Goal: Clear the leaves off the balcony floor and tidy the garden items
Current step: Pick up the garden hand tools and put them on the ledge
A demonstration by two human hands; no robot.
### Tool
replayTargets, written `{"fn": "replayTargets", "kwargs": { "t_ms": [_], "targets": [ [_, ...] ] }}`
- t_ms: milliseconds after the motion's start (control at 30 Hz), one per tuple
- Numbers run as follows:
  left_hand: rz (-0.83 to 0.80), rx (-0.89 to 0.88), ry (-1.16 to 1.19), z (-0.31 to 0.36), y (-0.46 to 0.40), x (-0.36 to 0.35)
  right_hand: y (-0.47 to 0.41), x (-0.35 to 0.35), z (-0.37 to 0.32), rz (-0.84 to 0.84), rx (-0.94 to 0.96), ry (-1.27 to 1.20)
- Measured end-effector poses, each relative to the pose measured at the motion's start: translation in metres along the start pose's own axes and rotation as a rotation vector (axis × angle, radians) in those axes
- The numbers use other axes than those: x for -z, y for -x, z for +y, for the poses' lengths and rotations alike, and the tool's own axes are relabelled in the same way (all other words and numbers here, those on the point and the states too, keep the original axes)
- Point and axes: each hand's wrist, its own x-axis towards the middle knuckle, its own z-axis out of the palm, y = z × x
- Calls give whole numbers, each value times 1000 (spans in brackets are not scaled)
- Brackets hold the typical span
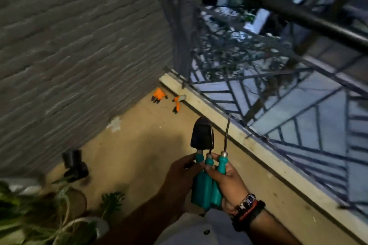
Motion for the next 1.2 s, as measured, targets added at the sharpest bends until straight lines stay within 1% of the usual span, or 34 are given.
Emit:
{"fn": "replayTargets", "kwargs": {
  "t_ms": [67,233,367,533,667,767,867,967,1067,1200],
  "targets": [
    [-97,8,-73,5,-4,-24,16,23,-4,42,66,-74],
    [-256,8,-265,2,-7,-86,63,79,-9,119,170,-250],
    [-401,-17,-408,-8,1,-149,109,125,-14,199,222,-306],
    [-650,-13,-545,-29,26,-230,155,188,-7,379,261,-266],
    [-789,0,-671,-54,47,-293,199,238,14,449,396,-462],
    [-897,-7,-772,-77,54,-339,224,270,30,561,492,-566],
    [-981,18,-853,-96,57,-378,242,289,37,686,514,-663],
    [-1088,64,-915,-116,60,-418,263,308,40,758,566,-760],
    [-1160,95,-942,-135,59,-451,274,327,41,832,608,-837],
    [-1281,138,-1073,-155,56,-499,283,349,45,945,640,-967]
  ]
}}
